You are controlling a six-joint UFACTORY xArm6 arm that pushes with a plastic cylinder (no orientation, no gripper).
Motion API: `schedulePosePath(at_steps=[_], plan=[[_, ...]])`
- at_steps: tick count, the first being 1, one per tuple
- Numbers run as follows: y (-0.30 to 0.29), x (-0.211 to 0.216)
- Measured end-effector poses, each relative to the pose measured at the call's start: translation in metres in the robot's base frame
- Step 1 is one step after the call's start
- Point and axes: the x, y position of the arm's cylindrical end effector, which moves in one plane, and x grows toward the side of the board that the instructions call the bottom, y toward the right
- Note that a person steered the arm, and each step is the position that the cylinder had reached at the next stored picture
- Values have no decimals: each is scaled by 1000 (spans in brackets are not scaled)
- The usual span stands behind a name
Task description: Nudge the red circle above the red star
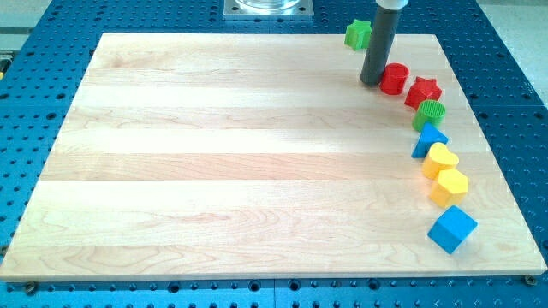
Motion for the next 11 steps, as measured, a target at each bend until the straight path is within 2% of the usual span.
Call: schedulePosePath(at_steps=[1, 2, 4, 7, 8, 9, 10, 11], plan=[[-29, 29], [6, 43], [17, -13], [47, -17], [-14, -24], [-97, -62], [-90, -112], [-77, -118]])
